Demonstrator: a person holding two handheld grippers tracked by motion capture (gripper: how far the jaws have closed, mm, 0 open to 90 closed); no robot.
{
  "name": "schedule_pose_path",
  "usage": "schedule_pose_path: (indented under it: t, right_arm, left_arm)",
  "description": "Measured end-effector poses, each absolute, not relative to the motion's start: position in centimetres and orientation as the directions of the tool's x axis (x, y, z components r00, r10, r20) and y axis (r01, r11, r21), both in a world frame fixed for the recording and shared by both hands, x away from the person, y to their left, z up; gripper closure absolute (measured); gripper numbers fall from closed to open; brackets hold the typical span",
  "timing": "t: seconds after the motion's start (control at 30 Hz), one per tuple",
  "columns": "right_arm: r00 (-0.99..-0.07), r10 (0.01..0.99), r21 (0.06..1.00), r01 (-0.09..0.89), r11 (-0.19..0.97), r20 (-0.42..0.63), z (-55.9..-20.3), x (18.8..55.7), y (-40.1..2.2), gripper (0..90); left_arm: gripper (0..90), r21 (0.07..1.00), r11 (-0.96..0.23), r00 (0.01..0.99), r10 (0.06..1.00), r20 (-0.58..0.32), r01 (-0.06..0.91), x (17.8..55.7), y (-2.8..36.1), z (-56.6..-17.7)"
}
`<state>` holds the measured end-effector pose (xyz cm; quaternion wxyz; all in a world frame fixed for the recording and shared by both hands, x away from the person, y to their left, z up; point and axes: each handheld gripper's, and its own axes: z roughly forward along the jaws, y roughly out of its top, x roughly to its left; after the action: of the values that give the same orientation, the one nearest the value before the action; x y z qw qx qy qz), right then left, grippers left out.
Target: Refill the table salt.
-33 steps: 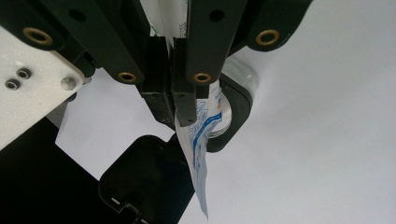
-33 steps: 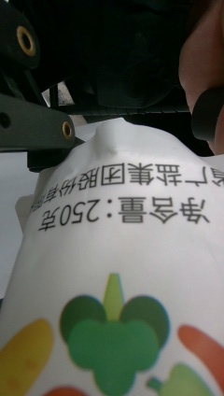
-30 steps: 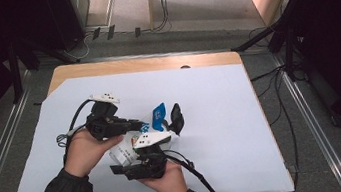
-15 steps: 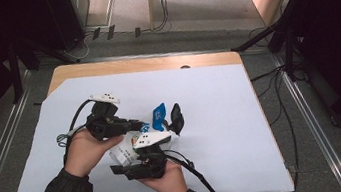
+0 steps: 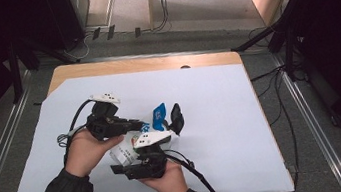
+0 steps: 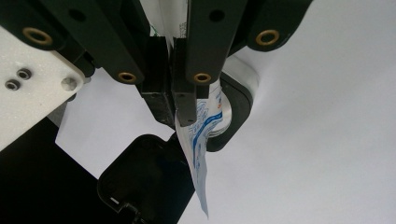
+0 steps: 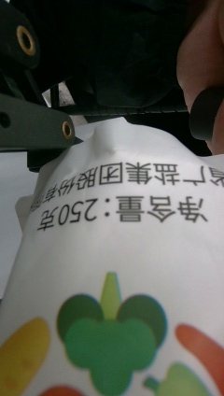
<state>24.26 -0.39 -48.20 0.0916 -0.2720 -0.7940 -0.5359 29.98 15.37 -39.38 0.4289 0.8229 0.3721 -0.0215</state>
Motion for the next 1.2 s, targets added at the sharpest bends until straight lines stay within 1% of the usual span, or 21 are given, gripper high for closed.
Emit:
schedule_pose_path:
  t: [0.17,0.3,0.47,0.5,0.67,0.73,0.9,1.2]
  right_arm:
    - [-0.843,0.328,0.81,0.518,0.276,0.427,-48.03,24.25,-0.33,54.8]
    - [-0.838,0.326,0.806,0.526,0.272,0.437,-47.96,24.29,-0.36,54.7]
    - [-0.835,0.326,0.806,0.53,0.262,0.443,-47.73,24.4,-0.47,54.7]
    - [-0.834,0.324,0.805,0.533,0.26,0.447,-47.71,24.41,-0.49,54.7]
    - [-0.826,0.318,0.797,0.548,0.256,0.466,-47.8,24.54,-0.45,54.7]
    - [-0.827,0.319,0.798,0.546,0.255,0.464,-47.81,24.5,-0.43,54.7]
    - [-0.831,0.32,0.802,0.539,0.258,0.455,-47.76,24.55,-0.42,54.7]
    - [-0.831,0.322,0.798,0.539,0.269,0.453,-47.88,24.68,-0.49,54.6]
  left_arm:
    - [89.6,0.697,-0.342,0.719,0.596,-0.358,0.631,29.8,15.48,-39.12]
    - [89.5,0.691,-0.352,0.716,0.607,-0.345,0.632,29.99,15.33,-38.95]
    - [89.5,0.681,-0.355,0.714,0.602,-0.357,0.641,30.21,15.12,-38.69]
    - [89.6,0.678,-0.357,0.709,0.614,-0.348,0.642,30.28,15.04,-38.62]
    - [89.5,0.663,-0.352,0.693,0.627,-0.356,0.66,30.34,15.01,-38.71]
    - [89.5,0.665,-0.343,0.69,0.624,-0.367,0.664,30.34,15.12,-38.71]
    - [89.5,0.676,-0.346,0.698,0.623,-0.353,0.651,30.27,15.12,-38.71]
    - [89.5,0.678,-0.341,0.698,0.619,-0.36,0.651,30.36,15.11,-38.96]
